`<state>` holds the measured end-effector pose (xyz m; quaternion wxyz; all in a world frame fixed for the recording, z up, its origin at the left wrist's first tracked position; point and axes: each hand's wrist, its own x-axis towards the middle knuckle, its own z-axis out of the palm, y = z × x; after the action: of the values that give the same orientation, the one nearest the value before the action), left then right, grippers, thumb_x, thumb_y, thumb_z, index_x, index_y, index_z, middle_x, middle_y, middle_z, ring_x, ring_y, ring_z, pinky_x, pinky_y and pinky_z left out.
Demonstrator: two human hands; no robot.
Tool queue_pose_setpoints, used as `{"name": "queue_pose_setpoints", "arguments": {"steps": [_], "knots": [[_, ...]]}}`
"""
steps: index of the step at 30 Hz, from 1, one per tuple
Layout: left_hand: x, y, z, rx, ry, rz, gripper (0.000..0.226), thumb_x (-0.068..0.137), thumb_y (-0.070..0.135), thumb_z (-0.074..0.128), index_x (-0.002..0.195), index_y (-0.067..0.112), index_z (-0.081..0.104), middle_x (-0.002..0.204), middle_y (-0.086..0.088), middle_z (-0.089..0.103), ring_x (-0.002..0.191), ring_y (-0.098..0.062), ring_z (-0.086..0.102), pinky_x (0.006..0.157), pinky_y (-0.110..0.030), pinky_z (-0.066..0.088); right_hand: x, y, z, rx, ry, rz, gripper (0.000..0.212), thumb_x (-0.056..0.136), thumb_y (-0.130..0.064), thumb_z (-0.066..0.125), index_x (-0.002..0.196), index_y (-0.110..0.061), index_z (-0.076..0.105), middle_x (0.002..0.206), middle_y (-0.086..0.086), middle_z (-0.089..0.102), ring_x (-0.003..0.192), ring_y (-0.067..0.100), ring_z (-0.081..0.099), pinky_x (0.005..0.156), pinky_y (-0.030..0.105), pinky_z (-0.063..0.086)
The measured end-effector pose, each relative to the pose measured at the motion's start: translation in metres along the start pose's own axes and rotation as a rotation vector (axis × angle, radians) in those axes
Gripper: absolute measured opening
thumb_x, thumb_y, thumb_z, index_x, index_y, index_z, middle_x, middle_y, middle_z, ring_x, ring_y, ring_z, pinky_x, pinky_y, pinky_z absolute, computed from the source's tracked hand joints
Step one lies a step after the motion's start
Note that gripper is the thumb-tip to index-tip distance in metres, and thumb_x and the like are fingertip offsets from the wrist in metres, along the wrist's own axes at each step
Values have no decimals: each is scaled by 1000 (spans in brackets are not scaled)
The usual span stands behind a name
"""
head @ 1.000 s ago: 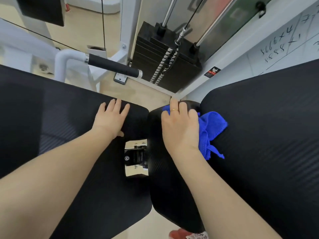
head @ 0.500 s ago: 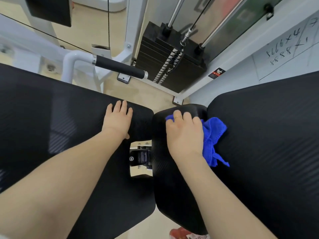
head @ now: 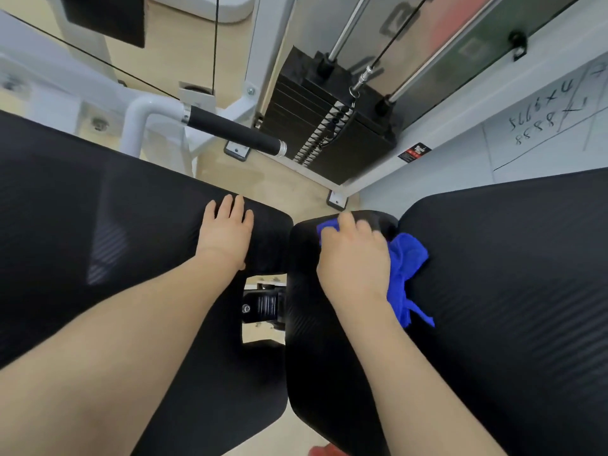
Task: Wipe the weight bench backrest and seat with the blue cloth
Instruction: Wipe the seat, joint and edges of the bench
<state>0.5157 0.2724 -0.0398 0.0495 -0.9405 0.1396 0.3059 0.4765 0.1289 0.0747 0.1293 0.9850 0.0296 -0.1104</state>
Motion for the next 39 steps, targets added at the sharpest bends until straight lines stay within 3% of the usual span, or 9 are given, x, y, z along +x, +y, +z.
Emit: {"name": "queue_pose_setpoints", "arguments": {"steps": [2,4,7,10,17,26,33,35,39], "knots": [[-1,-1,-1,-22,-6,-6,101,78,42,68,149,14,3,158,-15,-6,146,-31,-5,118,-46,3,-25,-5,6,8,-87,-46,12,51,-5,73,55,-9,63,69,9,56,58,27,51,51,33,37],[-2,-1,0,-34,-26,-4,101,79,41,67,149,14,1,158,-14,-9,146,-31,-7,118,-45,1,-31,-10,15,-65,-163,-163,19,43,-5,77,49,-10,60,63,7,54,54,25,49,48,31,34],[0,0,2,-34,-25,-11,100,80,40,66,149,13,-2,157,-14,-11,146,-31,-8,119,-42,1,-3,-16,23,-77,-162,-273,9,72,-7,65,80,-11,65,93,8,56,85,27,50,65,35,33],[2,0,4,-24,-23,-5,99,81,41,65,149,14,-2,157,-14,-11,146,-31,-9,119,-42,0,33,-24,32,-117,-138,-248,21,89,-10,45,105,-13,59,117,7,50,107,28,42,82,35,34],[-1,-1,2,-42,-40,-2,99,82,41,64,149,14,-3,157,-14,-13,146,-31,-10,119,-42,-1,-3,-28,31,-78,-213,-318,18,85,-6,50,98,-12,61,112,8,49,100,27,44,81,35,33],[6,2,9,-48,-18,-25,92,84,30,63,149,14,-1,157,-14,-12,146,-31,-10,118,-42,-2,79,-54,58,-181,-174,-205,27,91,-12,41,111,-15,59,118,9,52,109,28,45,88,35,35],[4,9,4,-51,-8,-50,83,90,28,54,148,10,-2,157,-17,-11,145,-33,-9,119,-44,1,7,-48,56,-201,-319,-606,24,90,-13,45,106,-16,62,108,5,52,99,24,46,80,33,33],[4,10,4,-60,-12,-56,83,89,27,55,148,10,-1,157,-17,-11,145,-33,-8,119,-44,1,29,-35,41,-170,-251,-511,26,91,-11,43,107,-16,62,110,5,52,102,26,45,83,34,33],[5,7,7,-63,-1,-46,87,86,27,60,148,11,1,157,-17,-10,146,-33,-7,119,-44,2,77,-4,2,-137,-49,-37,27,87,-10,45,107,-16,61,111,5,50,102,31,43,86,40,31]]}}
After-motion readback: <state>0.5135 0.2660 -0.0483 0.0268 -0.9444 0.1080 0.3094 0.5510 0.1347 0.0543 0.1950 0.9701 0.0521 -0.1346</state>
